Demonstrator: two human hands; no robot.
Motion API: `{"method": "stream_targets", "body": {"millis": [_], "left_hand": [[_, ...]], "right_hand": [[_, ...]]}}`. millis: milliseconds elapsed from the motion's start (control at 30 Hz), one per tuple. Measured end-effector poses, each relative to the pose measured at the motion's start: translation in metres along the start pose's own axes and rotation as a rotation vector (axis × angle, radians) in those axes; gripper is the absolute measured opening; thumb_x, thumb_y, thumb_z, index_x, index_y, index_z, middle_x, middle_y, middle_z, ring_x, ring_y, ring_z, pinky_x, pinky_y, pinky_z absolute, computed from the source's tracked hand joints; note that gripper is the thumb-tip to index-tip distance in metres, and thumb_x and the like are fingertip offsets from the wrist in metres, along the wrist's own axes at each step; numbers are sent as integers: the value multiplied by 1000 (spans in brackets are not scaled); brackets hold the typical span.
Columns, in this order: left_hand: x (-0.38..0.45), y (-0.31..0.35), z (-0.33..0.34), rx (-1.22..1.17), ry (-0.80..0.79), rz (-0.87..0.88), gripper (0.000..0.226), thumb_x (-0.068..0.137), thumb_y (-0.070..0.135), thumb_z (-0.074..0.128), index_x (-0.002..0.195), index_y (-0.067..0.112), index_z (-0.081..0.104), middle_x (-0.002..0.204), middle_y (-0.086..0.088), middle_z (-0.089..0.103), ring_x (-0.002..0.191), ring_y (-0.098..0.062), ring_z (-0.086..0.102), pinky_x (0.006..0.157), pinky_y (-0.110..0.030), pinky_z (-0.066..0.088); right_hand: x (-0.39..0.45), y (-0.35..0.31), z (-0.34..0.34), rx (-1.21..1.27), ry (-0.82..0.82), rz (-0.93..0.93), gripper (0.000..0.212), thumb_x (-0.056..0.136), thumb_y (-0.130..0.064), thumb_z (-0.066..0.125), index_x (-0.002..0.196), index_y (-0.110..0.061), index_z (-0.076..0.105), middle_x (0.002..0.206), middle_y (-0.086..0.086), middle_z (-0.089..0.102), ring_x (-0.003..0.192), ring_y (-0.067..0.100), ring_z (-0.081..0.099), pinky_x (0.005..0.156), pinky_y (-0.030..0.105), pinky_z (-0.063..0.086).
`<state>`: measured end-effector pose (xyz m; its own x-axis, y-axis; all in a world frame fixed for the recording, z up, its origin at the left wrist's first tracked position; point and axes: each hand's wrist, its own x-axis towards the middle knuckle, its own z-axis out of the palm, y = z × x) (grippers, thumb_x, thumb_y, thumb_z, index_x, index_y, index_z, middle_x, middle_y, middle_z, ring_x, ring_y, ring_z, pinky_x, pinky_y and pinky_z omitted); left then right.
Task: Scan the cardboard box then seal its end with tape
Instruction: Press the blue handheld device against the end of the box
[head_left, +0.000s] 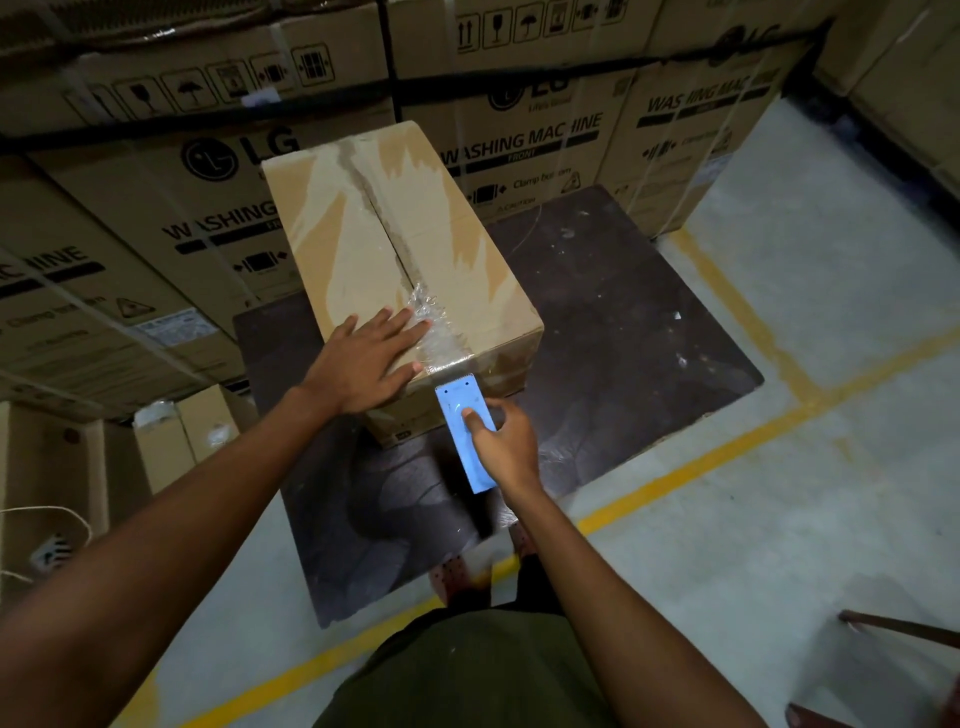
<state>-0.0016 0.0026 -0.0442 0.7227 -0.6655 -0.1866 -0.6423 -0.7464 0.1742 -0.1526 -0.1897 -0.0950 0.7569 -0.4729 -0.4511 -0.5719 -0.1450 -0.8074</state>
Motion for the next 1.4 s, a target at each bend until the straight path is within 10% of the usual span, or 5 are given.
{"method": "stream_targets", "body": {"millis": [1400], "left_hand": [[-2,3,4,5,25,-6,74,103,64,23,171,35,20,180,-3,21,166,-29,19,130,-60,18]], "right_hand": [[8,-27,-5,38,-34,183,30,89,-48,76,103,-21,76,99,-1,79,92,24,76,89,43,64]]}}
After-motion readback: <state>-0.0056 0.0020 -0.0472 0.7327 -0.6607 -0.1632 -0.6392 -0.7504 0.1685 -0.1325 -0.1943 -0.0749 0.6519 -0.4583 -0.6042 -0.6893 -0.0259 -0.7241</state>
